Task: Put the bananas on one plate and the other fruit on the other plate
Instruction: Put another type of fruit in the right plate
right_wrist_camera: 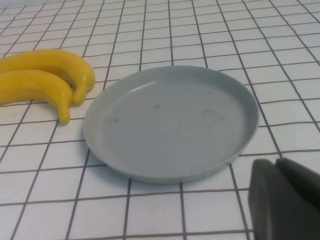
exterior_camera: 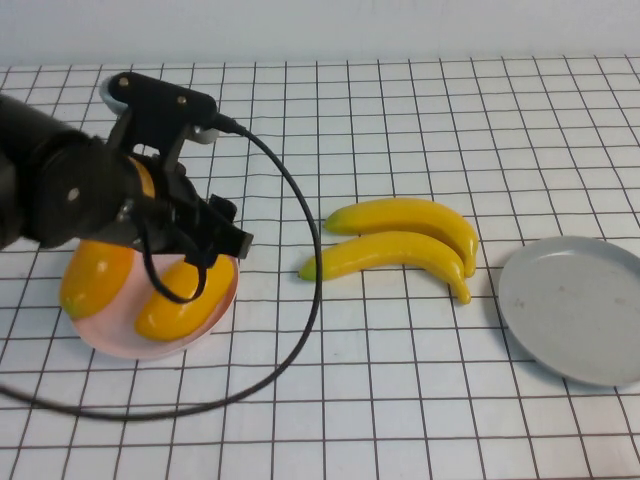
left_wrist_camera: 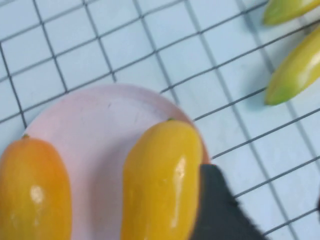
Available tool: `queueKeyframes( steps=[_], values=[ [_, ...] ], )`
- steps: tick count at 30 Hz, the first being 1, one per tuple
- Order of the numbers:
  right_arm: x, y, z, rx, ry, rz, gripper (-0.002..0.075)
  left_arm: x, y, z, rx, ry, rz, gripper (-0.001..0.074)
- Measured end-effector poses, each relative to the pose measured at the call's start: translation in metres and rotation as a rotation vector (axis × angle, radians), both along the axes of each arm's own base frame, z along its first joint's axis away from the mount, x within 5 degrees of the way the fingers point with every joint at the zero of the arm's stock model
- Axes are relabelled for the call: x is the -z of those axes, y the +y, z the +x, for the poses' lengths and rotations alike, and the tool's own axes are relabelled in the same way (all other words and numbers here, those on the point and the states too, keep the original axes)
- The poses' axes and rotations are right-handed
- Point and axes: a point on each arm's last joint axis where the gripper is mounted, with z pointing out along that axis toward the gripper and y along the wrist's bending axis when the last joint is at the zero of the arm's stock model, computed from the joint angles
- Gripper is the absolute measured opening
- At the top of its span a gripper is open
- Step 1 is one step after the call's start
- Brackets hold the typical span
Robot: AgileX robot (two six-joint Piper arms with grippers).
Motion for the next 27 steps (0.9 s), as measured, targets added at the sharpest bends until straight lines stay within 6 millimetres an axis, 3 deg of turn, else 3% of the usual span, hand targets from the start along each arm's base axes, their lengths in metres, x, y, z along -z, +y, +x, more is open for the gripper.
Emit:
queueKeyframes(
  steps=[3,6,16,20,27],
  values=[
    [0.0,0.0,0.0,0.0,0.0,0.0,-0.0015,-0.016,0.001,-0.035,0.034,-0.103,-0.093,0.0162],
    [0.0,0.0,0.0,0.0,0.0,0.0,-0.0015,-0.027,0.014,-0.07,0.01,-0.17,-0.211,0.0047],
    [0.0,0.0,0.0,0.0,0.0,0.0,-0.0015,-0.03,0.07,-0.153,-0.052,-0.318,-0.378,-0.0001],
    [0.0,0.0,0.0,0.0,0.0,0.0,-0.0015,-0.016,0.089,-0.178,-0.049,-0.417,-0.39,-0.0002],
    [0.0,0.0,0.0,0.0,0.0,0.0,-0.0015,0.029,0.114,-0.204,-0.114,-0.522,-0.416,-0.0002]
  ],
)
